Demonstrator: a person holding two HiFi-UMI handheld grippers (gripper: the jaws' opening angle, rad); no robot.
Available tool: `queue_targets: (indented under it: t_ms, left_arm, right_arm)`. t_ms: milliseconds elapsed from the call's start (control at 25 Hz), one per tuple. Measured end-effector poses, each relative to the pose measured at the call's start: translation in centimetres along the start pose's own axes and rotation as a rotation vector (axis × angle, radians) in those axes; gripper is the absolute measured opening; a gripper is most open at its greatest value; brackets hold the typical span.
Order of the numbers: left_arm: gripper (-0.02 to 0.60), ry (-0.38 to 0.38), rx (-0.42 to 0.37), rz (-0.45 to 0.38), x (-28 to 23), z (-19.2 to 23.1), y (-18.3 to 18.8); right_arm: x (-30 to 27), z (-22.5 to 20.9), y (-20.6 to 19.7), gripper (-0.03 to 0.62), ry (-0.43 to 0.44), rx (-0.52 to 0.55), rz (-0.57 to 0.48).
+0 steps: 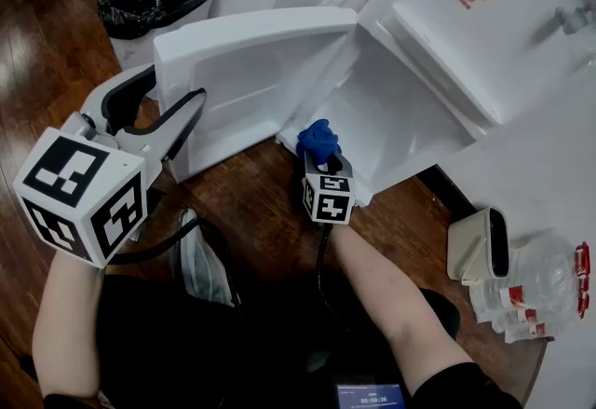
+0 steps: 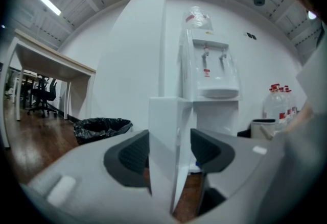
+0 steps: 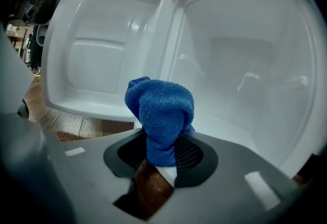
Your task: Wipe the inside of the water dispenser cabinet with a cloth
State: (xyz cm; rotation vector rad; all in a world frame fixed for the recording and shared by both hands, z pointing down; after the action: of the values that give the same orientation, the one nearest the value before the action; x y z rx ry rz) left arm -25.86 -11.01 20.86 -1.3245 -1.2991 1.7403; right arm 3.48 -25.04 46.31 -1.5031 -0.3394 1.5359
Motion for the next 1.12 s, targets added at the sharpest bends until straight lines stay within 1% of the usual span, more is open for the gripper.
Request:
queue_targets:
  t_ms: [160, 280, 360, 440, 520, 680, 760, 880, 1000, 1080, 1120]
  left_arm:
    - [0.255, -0.001, -0.018, -0.012, -0.1, 0.4, -0.5]
    - [0.255, 0.009, -0.016, -0.007, -0.2, 0.8, -1.0]
    - [0.253, 0.016, -0.006, -0.004, -0.1, 0.9, -1.1]
    - [0.252, 0.022, -0.001, -0.01, 0.1, 0.9, -1.1]
    - [0.25, 0.029, -0.002, -0.013, 0.2, 1.0, -1.2]
    - [0.249, 0.037, -0.006, 0.012, 0.0, 0.9, -1.8]
    - [0.249, 0.035, -0.012, 0.025, -0.2, 0.8, -2.0]
    - [0.249, 0.028, -0.021, 0.035, -0.3, 0.6, -2.0]
    - [0.249, 0.021, -0.022, 0.044, -0.5, 0.5, -2.1]
    - [0.249, 0.017, -0.019, 0.046, -0.5, 0.5, -2.2]
    - [0.249, 0.015, -0.017, 0.046, -0.4, 0.5, -2.2]
  right_arm:
    - [1.8, -1.5, -1.6, 0.137, -0.019, -0.036, 0.098]
    - [2.8, -3.1, -2.7, 0.137, -0.017, 0.001, 0.195]
    - [3.5, -4.6, -3.6, 0.137, -0.036, 0.022, 0.254]
    - [4.5, -6.0, -4.4, 0.137, -0.056, -0.015, 0.286]
    - [5.4, -7.0, -5.2, 0.133, -0.062, -0.07, 0.296]
    - [6.7, -9.8, -6.8, 0.129, -0.064, -0.15, 0.362]
    - [7.5, -10.7, -7.2, 0.129, -0.059, -0.158, 0.404]
    - [8.7, -11.4, -7.5, 0.127, -0.051, -0.138, 0.469]
    - [10.0, -12.2, -8.2, 0.127, -0.043, -0.182, 0.52]
    - [11.2, -13.4, -8.5, 0.126, -0.052, -0.24, 0.509]
    - [11.9, -14.2, -8.3, 0.126, -0.064, -0.271, 0.479]
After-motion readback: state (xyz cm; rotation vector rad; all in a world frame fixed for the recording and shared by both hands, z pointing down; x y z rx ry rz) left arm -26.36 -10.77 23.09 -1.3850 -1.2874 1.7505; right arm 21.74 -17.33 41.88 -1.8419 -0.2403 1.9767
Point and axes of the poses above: the fingertips, and each gripper's own axes: x backward along the fingers, z to its left, y out of its top, the point moved 6 cm from there along x, backward along the fingers, and after that the axes turned 15 degrees about z, right-handed, at the moved point
